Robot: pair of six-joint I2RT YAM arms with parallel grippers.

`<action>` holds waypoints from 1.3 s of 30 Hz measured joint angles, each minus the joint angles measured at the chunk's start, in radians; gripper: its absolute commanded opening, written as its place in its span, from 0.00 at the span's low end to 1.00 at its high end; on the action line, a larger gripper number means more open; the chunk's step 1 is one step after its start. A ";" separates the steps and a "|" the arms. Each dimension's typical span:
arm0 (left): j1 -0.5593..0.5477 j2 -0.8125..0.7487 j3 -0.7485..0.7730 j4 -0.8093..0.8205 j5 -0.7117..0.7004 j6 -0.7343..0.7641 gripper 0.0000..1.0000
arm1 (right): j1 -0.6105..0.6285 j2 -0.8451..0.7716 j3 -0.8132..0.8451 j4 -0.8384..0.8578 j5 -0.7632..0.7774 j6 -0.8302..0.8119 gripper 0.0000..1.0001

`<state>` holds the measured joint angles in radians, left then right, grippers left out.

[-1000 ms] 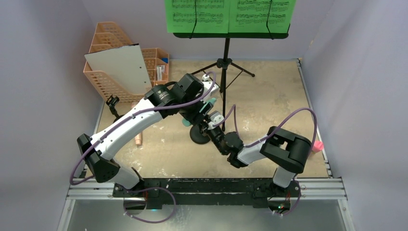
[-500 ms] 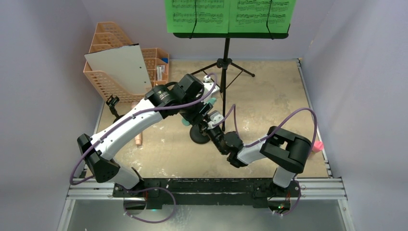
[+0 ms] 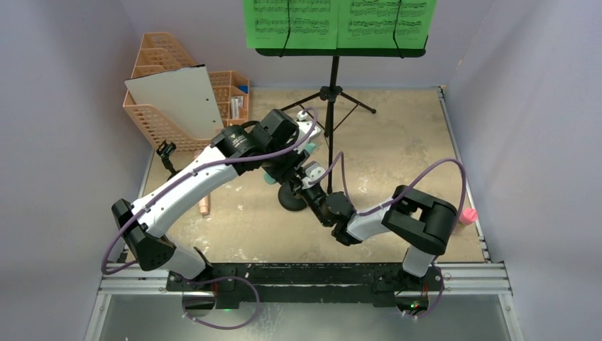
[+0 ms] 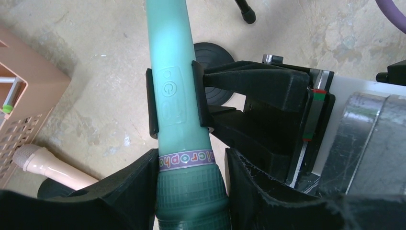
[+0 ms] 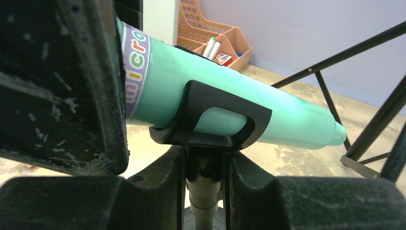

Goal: Pack up the instrument practice props
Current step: Remove the microphone from the microphone stand.

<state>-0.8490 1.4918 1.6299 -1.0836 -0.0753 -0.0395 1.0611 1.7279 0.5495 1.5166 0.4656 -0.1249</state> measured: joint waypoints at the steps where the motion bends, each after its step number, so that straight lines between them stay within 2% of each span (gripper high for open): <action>1: 0.002 -0.003 0.000 -0.006 0.000 0.000 0.02 | 0.000 0.003 0.006 -0.005 0.000 0.002 0.00; 15: 0.009 -0.031 -0.007 -0.044 -0.018 -0.003 0.00 | -0.006 0.026 0.032 -0.025 -0.064 0.080 0.00; 39: 0.009 -0.107 -0.009 -0.084 -0.043 -0.040 0.00 | -0.008 0.072 0.058 0.013 -0.060 0.119 0.00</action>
<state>-0.8402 1.3846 1.6211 -1.1675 -0.1184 -0.0792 1.0527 1.8000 0.6079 1.5299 0.4053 -0.0055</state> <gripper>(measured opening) 0.496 0.281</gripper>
